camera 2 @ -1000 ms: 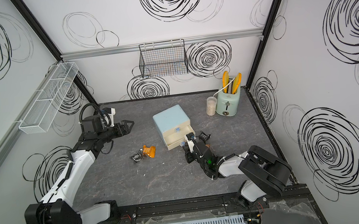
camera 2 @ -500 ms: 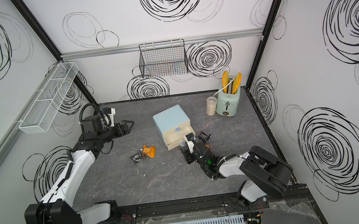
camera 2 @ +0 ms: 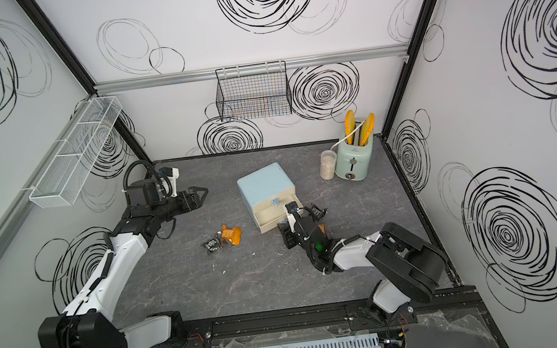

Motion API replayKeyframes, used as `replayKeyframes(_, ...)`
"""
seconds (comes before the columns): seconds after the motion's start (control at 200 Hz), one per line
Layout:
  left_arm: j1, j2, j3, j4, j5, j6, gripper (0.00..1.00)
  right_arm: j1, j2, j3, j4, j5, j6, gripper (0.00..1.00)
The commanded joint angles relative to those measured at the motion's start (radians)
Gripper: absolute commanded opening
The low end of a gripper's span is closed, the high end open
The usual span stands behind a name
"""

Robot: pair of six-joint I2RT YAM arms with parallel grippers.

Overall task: Place the cookies into the drawer by color
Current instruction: Open the drawer in the storage box.

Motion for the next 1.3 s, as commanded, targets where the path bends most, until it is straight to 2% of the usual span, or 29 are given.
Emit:
replayKeyframes(0.0, 0.013, -0.014, -0.009, 0.04, 0.016, -0.007, 0.87, 0.006, 0.012, 0.022, -0.011, 0.039, 0.022, 0.42)
replayKeyframes(0.155, 0.014, -0.014, -0.009, 0.038, 0.016, -0.004, 0.87, 0.008, -0.001, 0.015, -0.012, 0.028, 0.023, 0.27)
replayKeyframes(0.285, 0.015, -0.014, -0.007, 0.038, 0.018, -0.007, 0.87, 0.012, -0.032, -0.009, -0.016, 0.033, 0.019, 0.23)
replayKeyframes(0.885, 0.015, -0.01, -0.009, 0.04, 0.017, -0.008, 0.87, 0.015, -0.119, -0.095, -0.043, 0.013, 0.018, 0.19)
replayKeyframes(1.095, 0.015, -0.01, -0.009, 0.04, 0.018, -0.008, 0.87, 0.015, -0.108, -0.083, -0.041, -0.005, 0.018, 0.22)
replayKeyframes(1.296, 0.015, -0.01, -0.009, 0.038, 0.018, -0.007, 0.87, 0.028, -0.098, -0.071, -0.049, -0.017, 0.024, 0.2)
